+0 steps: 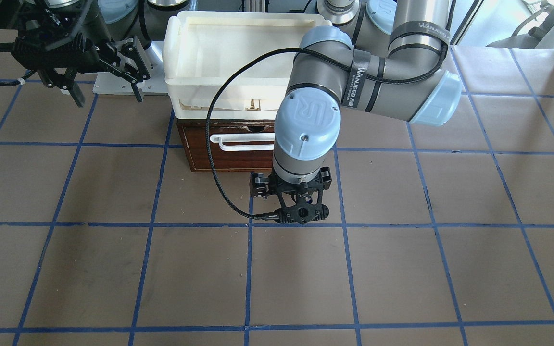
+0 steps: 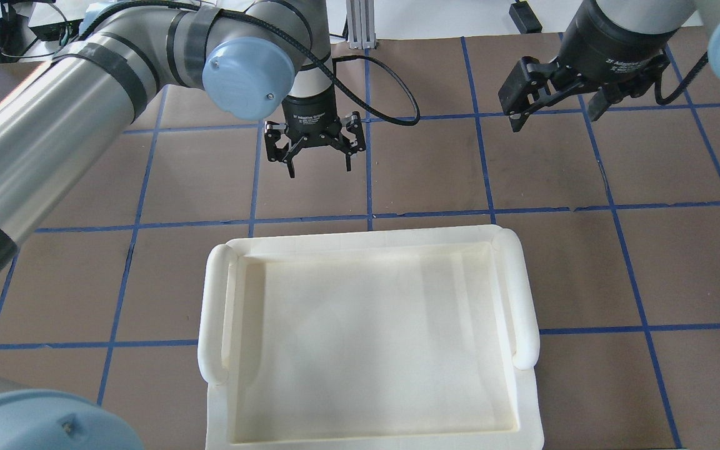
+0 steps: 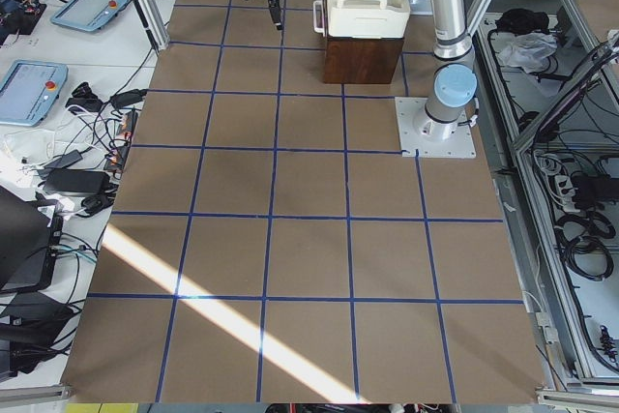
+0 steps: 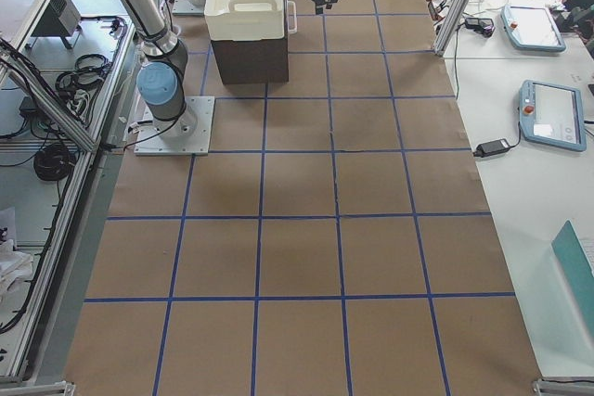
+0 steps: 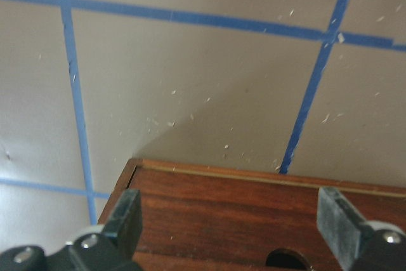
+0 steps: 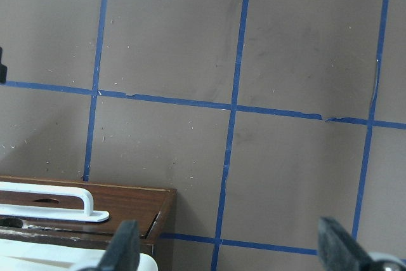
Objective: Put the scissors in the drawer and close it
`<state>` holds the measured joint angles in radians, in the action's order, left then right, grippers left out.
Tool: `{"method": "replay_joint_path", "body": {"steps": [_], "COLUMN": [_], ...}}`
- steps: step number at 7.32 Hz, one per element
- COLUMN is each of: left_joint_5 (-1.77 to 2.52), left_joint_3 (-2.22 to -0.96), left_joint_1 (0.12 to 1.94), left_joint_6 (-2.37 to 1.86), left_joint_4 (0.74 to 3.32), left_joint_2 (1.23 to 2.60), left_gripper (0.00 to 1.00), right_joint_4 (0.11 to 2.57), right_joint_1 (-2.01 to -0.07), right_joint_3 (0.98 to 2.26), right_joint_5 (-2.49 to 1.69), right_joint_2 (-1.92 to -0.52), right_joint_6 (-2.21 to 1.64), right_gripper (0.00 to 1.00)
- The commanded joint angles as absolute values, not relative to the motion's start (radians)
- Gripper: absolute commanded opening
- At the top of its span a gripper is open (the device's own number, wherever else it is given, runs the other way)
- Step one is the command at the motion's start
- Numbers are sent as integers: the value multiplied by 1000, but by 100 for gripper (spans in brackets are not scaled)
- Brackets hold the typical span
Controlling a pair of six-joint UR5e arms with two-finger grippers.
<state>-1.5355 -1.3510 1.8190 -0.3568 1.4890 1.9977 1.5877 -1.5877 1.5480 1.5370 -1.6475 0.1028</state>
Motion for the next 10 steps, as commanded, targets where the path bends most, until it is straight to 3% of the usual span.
{"method": "replay_joint_path", "body": {"steps": [1, 5, 10], "left_joint_5": [-1546, -1591, -1575], "left_joint_3": [-1307, -1310, -1472], "left_joint_1": [1694, 1493, 1473], "left_joint_6": [-158, 115, 118], "left_joint_4": [1434, 1437, 1508], "left_joint_2": [1938, 1803, 1634], "left_gripper": [100, 100, 100], "right_joint_4": [1588, 1588, 1586], "right_joint_1": [-1588, -1588, -1589], "right_joint_3": [1548, 1549, 1549], "right_joint_5": [1537, 1537, 1537], "right_joint_2": [-1647, -1647, -1647], "right_joint_6": [103, 103, 103], "right_gripper": [100, 100, 100]}}
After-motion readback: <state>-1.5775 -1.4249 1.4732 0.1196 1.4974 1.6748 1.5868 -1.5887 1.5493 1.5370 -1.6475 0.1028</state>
